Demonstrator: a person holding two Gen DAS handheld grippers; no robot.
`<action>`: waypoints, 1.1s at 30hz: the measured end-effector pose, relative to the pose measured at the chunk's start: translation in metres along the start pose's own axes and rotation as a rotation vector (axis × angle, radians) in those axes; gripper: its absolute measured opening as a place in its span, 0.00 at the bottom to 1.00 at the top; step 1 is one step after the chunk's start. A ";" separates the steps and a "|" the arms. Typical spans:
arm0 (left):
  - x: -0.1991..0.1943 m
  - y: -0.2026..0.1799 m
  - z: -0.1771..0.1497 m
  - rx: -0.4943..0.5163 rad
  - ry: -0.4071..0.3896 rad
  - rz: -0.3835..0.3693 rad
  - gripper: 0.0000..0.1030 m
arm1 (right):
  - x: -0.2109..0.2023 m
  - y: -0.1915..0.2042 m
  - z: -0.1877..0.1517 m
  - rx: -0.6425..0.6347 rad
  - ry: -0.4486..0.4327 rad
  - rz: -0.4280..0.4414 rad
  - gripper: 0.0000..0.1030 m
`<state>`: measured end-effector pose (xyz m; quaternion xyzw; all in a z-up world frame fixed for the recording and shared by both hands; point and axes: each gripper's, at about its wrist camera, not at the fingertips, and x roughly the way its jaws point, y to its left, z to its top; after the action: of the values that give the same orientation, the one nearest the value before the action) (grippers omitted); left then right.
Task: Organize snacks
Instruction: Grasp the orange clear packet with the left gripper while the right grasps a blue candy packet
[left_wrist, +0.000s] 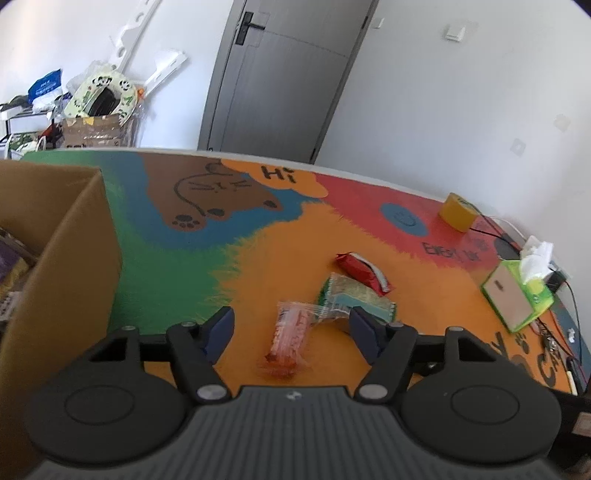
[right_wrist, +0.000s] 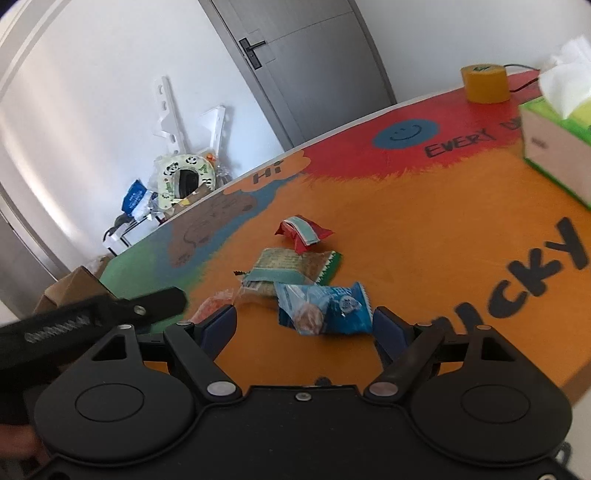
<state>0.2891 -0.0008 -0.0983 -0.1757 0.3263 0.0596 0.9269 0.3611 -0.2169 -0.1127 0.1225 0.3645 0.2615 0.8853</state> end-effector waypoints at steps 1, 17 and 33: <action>0.004 0.001 0.000 -0.003 0.006 0.002 0.62 | 0.002 0.000 0.001 -0.001 0.000 0.003 0.78; 0.028 -0.002 -0.010 0.035 0.031 -0.019 0.21 | 0.013 0.008 0.002 -0.095 -0.033 -0.078 0.52; -0.022 -0.001 -0.019 0.034 0.004 -0.094 0.17 | -0.026 0.019 -0.017 -0.010 -0.086 -0.033 0.35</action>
<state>0.2615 -0.0088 -0.0980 -0.1749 0.3203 0.0102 0.9310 0.3268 -0.2145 -0.1017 0.1231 0.3265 0.2432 0.9051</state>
